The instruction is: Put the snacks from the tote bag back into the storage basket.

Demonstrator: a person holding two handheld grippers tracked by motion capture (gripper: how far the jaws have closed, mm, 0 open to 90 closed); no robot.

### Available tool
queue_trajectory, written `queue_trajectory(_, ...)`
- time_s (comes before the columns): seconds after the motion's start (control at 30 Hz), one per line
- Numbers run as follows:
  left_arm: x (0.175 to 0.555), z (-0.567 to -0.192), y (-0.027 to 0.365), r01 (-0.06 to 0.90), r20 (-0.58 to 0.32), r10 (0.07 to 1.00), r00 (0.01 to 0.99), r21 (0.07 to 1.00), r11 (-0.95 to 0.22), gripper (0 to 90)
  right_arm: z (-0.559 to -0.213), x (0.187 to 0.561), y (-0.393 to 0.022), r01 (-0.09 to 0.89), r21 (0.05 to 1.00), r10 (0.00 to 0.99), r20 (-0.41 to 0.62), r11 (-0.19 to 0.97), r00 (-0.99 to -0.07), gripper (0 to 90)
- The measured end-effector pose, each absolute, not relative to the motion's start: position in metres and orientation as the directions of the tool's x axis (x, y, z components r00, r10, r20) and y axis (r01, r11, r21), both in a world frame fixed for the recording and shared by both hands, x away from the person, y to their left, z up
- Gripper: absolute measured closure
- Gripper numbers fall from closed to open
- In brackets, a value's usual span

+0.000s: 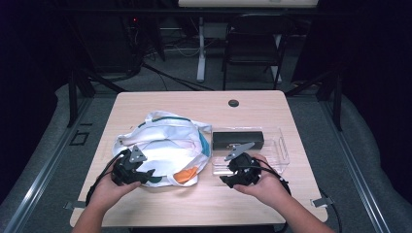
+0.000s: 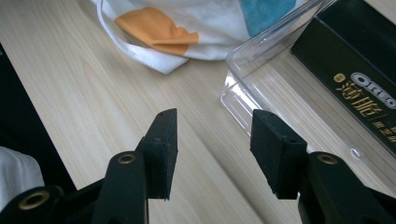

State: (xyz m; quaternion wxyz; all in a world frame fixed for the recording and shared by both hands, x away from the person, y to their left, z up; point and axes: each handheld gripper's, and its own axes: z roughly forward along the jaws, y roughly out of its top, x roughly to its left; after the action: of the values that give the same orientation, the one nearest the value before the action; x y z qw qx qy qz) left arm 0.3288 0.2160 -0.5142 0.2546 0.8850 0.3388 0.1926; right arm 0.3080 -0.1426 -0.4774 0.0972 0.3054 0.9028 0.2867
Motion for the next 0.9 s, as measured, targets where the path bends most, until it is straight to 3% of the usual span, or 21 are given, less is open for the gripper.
queue_trajectory(0.7,0.328,-0.513,0.217,0.498,0.173,0.699,0.694,0.586,-0.639,39.9,-0.513,0.294,-0.14,0.492,0.591,0.609,0.001,0.639,-0.793,55.3)
queue_trajectory(0.9,0.328,-0.512,0.217,0.493,0.177,0.696,0.696,0.588,-0.641,39.9,-0.516,0.295,-0.142,0.511,0.6,0.616,0.038,0.616,-0.787,61.6)
